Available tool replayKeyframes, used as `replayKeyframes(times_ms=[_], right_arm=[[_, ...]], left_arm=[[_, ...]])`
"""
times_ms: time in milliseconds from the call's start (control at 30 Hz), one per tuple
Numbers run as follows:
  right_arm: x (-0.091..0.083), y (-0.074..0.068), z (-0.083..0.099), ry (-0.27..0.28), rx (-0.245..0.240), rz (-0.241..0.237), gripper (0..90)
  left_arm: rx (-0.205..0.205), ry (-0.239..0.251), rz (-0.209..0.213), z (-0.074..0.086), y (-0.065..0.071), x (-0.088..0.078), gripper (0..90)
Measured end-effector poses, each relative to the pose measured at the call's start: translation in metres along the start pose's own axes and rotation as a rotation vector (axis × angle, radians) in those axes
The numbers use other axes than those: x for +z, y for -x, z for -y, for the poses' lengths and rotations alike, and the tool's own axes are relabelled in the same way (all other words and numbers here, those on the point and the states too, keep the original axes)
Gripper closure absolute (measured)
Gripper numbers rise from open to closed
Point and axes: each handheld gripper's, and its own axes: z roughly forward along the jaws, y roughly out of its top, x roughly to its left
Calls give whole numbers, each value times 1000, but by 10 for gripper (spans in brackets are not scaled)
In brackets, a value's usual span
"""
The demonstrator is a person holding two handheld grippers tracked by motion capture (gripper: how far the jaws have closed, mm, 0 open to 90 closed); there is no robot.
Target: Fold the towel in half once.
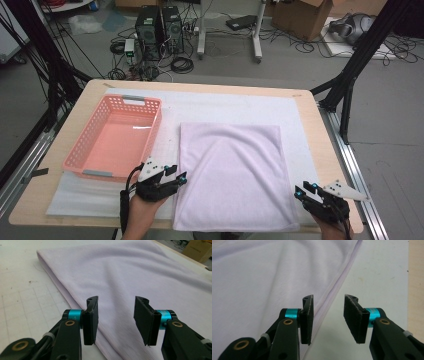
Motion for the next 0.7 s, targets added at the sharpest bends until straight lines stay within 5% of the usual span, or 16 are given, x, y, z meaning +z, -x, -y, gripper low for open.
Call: replayKeyframes(times_ms=[200, 400, 700], right_arm=[[22, 14, -13, -8, -5, 0, 589], [35, 26, -21, -12, 5, 3, 587], [44, 25, -22, -31, -6, -8, 588]], left_arm=[[2, -34, -15, -12, -15, 32, 546], [55, -64, -69, -20, -24, 52, 585], [27, -116, -115, -17, -31, 66, 597]])
